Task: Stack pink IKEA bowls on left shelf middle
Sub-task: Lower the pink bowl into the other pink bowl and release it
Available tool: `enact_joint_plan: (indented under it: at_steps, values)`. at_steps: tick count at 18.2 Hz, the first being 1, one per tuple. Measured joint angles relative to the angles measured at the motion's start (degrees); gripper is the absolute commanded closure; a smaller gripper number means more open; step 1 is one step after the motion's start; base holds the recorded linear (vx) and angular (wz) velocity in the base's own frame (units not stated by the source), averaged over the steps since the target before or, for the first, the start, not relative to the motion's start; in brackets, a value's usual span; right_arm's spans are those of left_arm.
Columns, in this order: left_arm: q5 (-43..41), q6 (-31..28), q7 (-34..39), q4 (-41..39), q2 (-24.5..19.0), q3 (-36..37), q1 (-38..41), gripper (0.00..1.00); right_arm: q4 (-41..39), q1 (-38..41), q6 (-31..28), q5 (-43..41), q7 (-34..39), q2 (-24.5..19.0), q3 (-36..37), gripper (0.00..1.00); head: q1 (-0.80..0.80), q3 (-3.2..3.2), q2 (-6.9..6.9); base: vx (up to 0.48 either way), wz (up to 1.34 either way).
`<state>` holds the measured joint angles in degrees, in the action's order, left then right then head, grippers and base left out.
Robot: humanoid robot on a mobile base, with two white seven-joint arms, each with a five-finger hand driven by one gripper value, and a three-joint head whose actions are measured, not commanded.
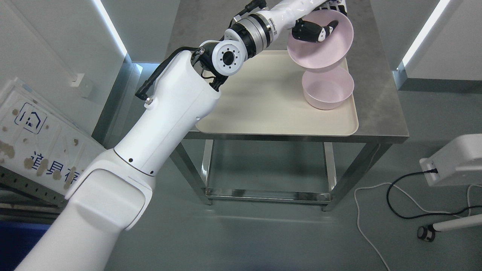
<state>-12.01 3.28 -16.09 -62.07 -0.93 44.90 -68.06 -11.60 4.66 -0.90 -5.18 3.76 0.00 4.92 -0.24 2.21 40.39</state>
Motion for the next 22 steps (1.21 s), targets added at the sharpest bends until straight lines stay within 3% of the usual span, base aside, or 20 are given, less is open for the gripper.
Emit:
enact_joint_plan:
  at_steps: [9,12,15,19,22]
  values:
    - [2.86,0.20,4.64,5.08,0.50,8.43,-2.47,0.96,-0.01,0.00,0.00,0.00,-0.21,0.00,0.00,0.00,0.00,0.00,0.00,0.000,0.00]
    - [3.19,0.21,5.86,6.22,0.61,9.93,-2.88,0.79,-0.01,0.00,0.00,0.00,-0.22,0.00,0.00,0.00,0.00,0.00,0.00,0.000,0.00]
    - [3.37,0.22,6.56,7.14,0.67,10.97,-3.13,0.75,0.00,0.00,0.00,0.00,-0.23,0.00,0.00,0.00,0.00,0.00,0.00,0.000,0.00]
    - [3.52,0.63,6.75,7.90,0.76,11.26,-3.26,0.57,0.00,0.00,0.00,0.00,-0.27,0.00,0.00,0.00,0.00,0.00,0.00,0.000,0.00]
    - [3.70,3.37,3.90,7.62,0.80,9.00,-1.99,0.56,0.00,0.00,0.00,0.00,-0.29,0.00,0.00,0.00,0.00,0.00,0.00,0.000,0.00]
